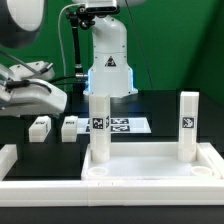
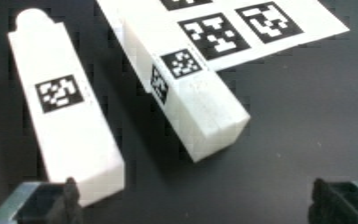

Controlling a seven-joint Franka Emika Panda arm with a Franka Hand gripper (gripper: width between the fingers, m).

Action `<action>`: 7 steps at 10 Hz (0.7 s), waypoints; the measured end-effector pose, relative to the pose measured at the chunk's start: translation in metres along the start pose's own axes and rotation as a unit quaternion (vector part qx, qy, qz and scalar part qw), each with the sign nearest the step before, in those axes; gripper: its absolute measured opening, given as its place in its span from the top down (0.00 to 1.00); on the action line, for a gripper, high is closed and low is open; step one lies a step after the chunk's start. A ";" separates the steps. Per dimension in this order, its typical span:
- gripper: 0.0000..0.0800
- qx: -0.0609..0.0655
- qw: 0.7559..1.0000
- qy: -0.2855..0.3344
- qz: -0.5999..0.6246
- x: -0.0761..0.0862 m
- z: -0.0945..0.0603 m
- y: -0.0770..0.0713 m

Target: Assemble desk

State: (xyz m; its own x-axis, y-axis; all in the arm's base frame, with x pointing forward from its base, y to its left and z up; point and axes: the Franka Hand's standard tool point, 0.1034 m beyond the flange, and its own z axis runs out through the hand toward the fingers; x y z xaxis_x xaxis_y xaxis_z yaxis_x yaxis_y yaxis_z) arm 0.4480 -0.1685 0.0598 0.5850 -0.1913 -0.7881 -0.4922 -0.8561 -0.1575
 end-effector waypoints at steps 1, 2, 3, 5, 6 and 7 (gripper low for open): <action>0.19 -0.002 1.000 -0.003 -0.001 -0.003 0.003 -0.004; 0.19 -0.001 1.000 -0.003 -0.001 -0.003 0.003 -0.003; 0.19 -0.001 1.000 -0.003 -0.001 -0.002 0.004 -0.003; 0.19 -0.003 1.000 -0.002 0.000 -0.001 0.007 -0.004; 0.19 -0.010 1.000 0.001 0.000 -0.001 0.019 -0.010; 0.19 -0.013 1.000 -0.008 -0.001 -0.003 0.029 -0.013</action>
Offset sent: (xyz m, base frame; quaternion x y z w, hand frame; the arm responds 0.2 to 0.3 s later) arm 0.0000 0.0000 0.0000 0.0000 0.0000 0.0000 1.0000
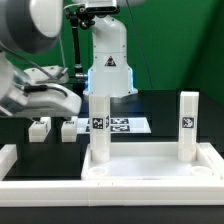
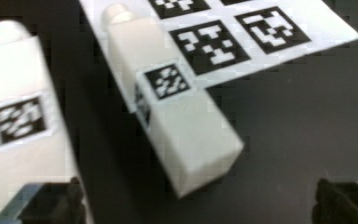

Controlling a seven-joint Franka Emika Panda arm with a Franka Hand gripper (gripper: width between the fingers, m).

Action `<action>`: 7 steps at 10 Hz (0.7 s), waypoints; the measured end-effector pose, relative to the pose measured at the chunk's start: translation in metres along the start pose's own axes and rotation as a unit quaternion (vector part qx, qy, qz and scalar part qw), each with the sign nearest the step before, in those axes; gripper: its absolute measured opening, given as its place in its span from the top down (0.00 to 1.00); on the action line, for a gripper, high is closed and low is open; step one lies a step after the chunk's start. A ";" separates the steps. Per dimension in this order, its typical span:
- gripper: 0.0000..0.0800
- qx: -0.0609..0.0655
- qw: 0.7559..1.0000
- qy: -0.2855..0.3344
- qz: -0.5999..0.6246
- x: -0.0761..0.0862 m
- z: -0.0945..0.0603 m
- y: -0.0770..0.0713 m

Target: Assemble desk

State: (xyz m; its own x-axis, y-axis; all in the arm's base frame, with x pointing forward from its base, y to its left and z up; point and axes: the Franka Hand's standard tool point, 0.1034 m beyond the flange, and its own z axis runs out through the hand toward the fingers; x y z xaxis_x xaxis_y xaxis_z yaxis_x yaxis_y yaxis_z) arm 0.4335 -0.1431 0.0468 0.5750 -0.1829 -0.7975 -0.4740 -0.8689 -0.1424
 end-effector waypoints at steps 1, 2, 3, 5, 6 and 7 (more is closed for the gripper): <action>0.19 -0.001 1.000 -0.002 0.001 0.001 0.005 0.000; 0.19 -0.004 1.000 -0.004 0.000 0.002 0.011 -0.001; 0.19 -0.007 1.000 -0.005 0.000 0.003 0.018 -0.003; 0.19 -0.010 1.000 -0.006 0.001 0.006 0.026 -0.002; 0.19 -0.011 1.000 -0.005 0.000 0.008 0.029 -0.003; 0.19 -0.012 1.000 -0.006 0.000 0.008 0.032 -0.003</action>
Offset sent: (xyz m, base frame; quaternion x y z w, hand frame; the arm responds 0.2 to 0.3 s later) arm -0.0103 0.0060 -0.0134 -0.0214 0.0048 0.0097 0.9997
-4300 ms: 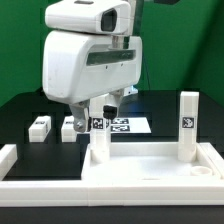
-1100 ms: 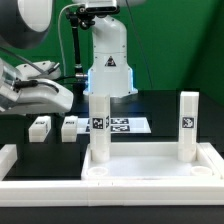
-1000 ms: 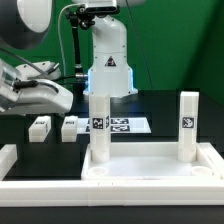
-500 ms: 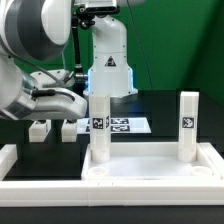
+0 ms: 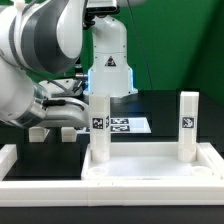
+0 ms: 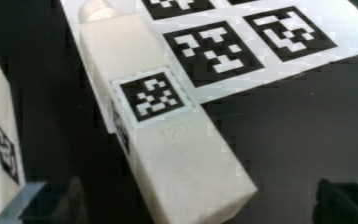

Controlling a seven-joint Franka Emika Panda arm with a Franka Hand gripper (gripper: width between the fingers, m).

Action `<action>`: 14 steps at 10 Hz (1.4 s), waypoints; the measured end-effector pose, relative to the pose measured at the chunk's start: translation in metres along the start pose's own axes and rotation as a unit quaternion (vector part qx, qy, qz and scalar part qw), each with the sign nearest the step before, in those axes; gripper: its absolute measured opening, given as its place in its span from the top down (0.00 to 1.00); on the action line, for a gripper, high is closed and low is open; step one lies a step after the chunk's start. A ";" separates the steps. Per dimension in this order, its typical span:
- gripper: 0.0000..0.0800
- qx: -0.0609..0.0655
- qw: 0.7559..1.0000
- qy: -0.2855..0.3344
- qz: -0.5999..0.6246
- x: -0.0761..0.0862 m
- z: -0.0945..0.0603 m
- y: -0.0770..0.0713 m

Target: Assemble desk

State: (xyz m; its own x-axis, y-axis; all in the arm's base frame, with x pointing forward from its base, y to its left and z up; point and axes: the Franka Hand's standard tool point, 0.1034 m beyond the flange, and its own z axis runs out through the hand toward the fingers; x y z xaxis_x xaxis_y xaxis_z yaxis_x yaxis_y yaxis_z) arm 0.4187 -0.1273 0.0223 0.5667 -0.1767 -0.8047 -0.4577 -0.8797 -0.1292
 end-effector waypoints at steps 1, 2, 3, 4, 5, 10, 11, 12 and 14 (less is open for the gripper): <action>0.19 -0.001 1.000 -0.001 -0.001 0.001 0.002 -0.001; 0.19 -0.001 1.000 -0.002 -0.001 0.001 0.002 -0.001; 0.34 0.000 1.000 -0.002 -0.001 0.001 0.002 -0.001; 0.34 0.000 1.000 -0.002 -0.001 0.001 0.002 -0.001; 0.52 0.000 1.000 -0.002 -0.001 0.001 0.002 -0.001; 0.99 0.000 1.000 -0.002 -0.001 0.001 0.002 -0.001; 0.99 0.000 1.000 -0.002 -0.001 0.001 0.002 -0.001; 1.00 0.000 1.000 -0.002 -0.001 0.001 0.002 -0.001; 1.00 0.002 1.000 -0.002 -0.009 -0.001 -0.007 0.000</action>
Offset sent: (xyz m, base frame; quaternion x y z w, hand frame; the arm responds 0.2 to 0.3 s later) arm 0.0000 0.0000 0.0000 0.0000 0.0000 0.0000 1.0000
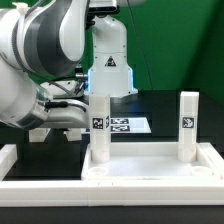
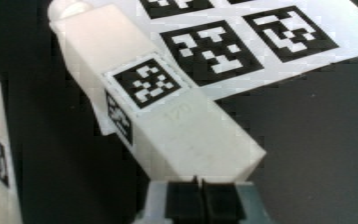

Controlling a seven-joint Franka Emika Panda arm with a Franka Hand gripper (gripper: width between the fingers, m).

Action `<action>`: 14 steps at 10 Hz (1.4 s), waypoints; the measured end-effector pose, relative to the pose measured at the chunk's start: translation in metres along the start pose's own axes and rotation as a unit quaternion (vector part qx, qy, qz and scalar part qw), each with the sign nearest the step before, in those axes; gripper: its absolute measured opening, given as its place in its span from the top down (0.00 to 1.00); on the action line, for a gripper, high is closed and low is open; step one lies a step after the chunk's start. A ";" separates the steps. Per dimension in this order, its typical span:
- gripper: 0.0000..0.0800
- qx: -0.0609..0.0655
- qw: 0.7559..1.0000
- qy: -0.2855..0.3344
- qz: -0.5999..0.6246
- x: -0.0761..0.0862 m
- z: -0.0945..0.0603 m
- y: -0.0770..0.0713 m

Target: Assemble desk

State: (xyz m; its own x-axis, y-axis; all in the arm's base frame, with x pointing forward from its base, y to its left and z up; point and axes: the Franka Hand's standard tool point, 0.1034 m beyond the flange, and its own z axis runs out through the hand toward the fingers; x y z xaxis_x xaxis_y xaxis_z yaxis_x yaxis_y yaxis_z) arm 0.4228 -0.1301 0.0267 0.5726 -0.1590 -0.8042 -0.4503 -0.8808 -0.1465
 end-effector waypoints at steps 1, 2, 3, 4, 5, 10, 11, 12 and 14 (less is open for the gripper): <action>1.00 0.001 1.000 0.004 0.000 0.000 -0.005 0.001; 0.83 0.002 1.000 0.003 0.001 -0.001 -0.004 0.002; 0.83 0.001 1.000 0.004 0.002 -0.002 0.001 0.002; 0.61 -0.002 1.000 0.004 0.004 -0.002 0.011 0.002; 0.61 -0.005 1.000 0.001 0.005 -0.003 0.019 0.002; 0.19 -0.008 1.000 -0.003 0.005 -0.004 0.026 0.000; 0.19 -0.008 1.000 -0.003 0.005 -0.004 0.026 0.000; 0.19 -0.008 1.000 -0.003 0.005 -0.004 0.027 0.000; 0.19 -0.009 1.000 -0.006 0.012 -0.005 0.028 -0.001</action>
Offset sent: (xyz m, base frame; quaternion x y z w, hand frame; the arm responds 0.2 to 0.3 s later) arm -0.0287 0.0168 -0.0084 -0.0062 0.0053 0.0245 0.9997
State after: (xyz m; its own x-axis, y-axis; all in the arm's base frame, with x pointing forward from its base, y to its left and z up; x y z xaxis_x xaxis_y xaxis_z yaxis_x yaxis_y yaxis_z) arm 0.4014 -0.1161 0.0144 0.5543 -0.1747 -0.8138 -0.4515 -0.8845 -0.1176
